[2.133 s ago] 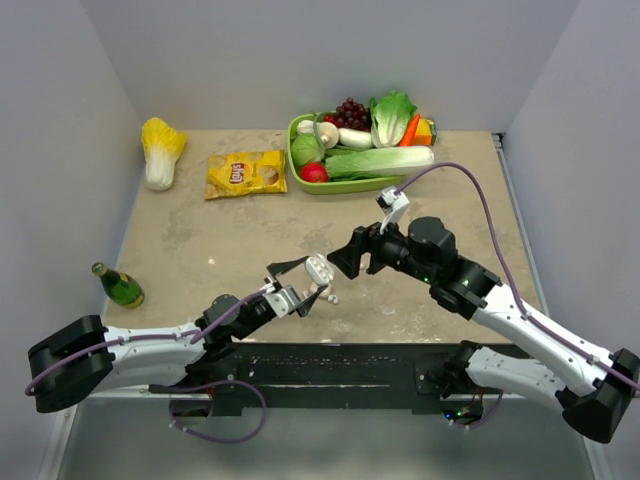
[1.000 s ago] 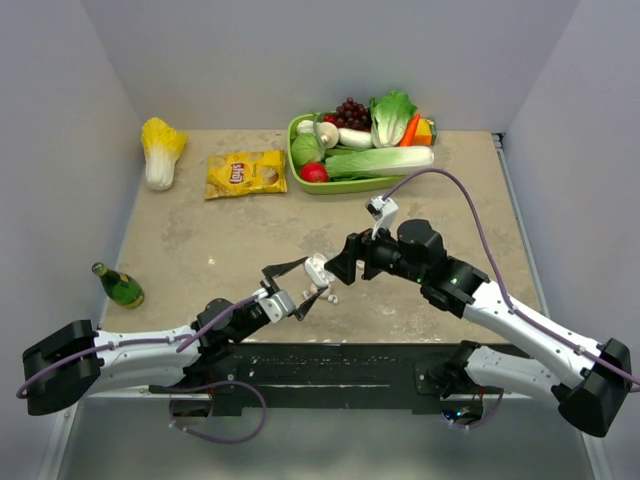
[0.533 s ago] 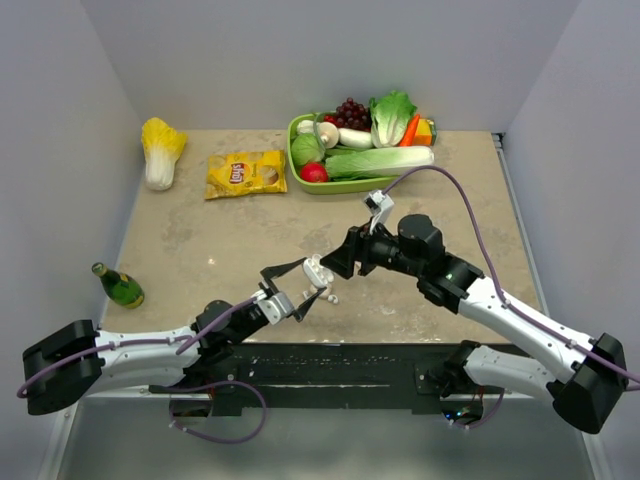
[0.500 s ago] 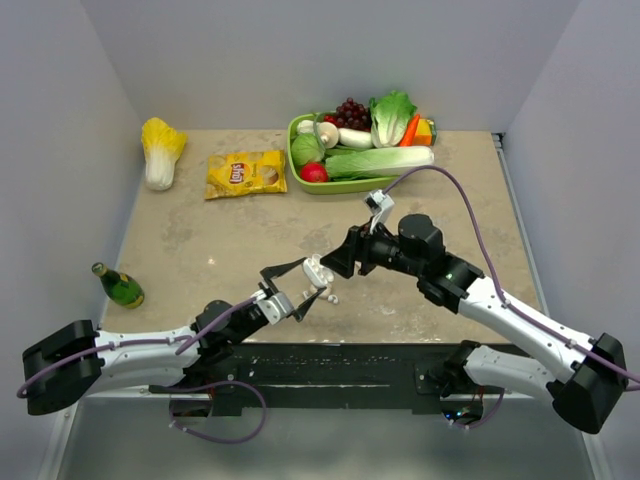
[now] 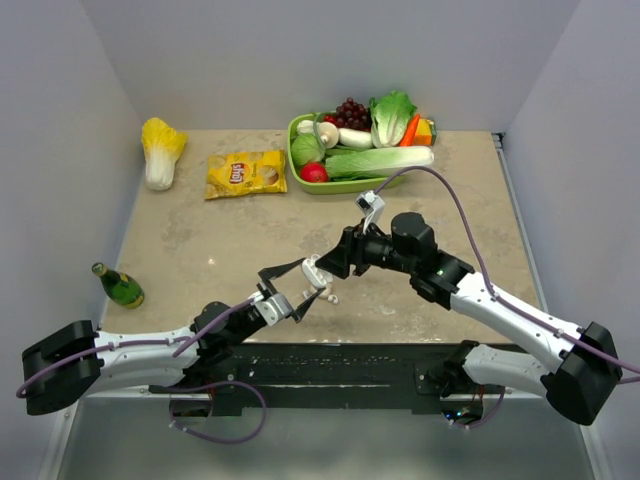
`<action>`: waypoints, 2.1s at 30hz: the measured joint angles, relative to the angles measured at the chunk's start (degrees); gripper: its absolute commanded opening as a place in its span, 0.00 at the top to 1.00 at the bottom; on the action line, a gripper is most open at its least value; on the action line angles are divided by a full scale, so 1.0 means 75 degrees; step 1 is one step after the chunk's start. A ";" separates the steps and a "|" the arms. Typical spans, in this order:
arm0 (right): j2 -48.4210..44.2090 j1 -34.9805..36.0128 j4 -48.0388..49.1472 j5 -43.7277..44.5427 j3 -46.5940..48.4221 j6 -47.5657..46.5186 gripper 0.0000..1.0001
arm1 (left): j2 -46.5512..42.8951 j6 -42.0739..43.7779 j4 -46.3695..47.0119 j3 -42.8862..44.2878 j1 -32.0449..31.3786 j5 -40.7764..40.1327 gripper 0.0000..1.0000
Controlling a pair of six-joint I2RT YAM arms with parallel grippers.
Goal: Insert the wireless bluetooth earbuds into the charging case
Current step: Adjust the charging case.
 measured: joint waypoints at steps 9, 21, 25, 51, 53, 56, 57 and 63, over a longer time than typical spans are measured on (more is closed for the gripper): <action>0.0070 0.0003 0.0020 -0.0090 -0.0029 -0.0009 0.71 | 0.0000 -0.0003 0.0015 0.0000 -0.0044 -0.0015 1.00; -0.0058 0.0023 -0.0679 0.0152 0.0029 -0.0667 1.00 | 0.0466 -0.0119 -0.0157 0.0192 -0.0096 -0.0052 0.82; -0.0294 0.0023 -0.1186 0.0405 0.0274 -0.1046 1.00 | 0.0632 -0.0210 -0.0198 0.0420 -0.0108 -0.0073 0.78; -0.1177 0.1102 -0.2538 0.3879 0.1451 -0.3503 1.00 | -0.0551 -0.2439 -0.3628 0.1338 0.0562 -0.0507 0.18; -0.1160 0.1682 -0.2640 0.4572 0.1617 -0.3791 1.00 | -0.0737 -0.2757 -0.4389 0.1886 0.0994 0.0175 0.21; -0.1052 0.2535 -0.2821 0.5659 0.1868 -0.4246 1.00 | -0.0825 -0.3045 -0.5080 0.2518 0.1603 0.1230 0.22; -0.1014 0.2754 -0.2868 0.5925 0.1918 -0.4366 1.00 | -0.0842 -0.3150 -0.5231 0.2658 0.1816 0.1626 0.22; -0.0708 0.3824 -0.3206 0.7737 0.2113 -0.5056 1.00 | -0.0548 -0.3739 -0.5668 0.2868 0.2876 0.3351 0.20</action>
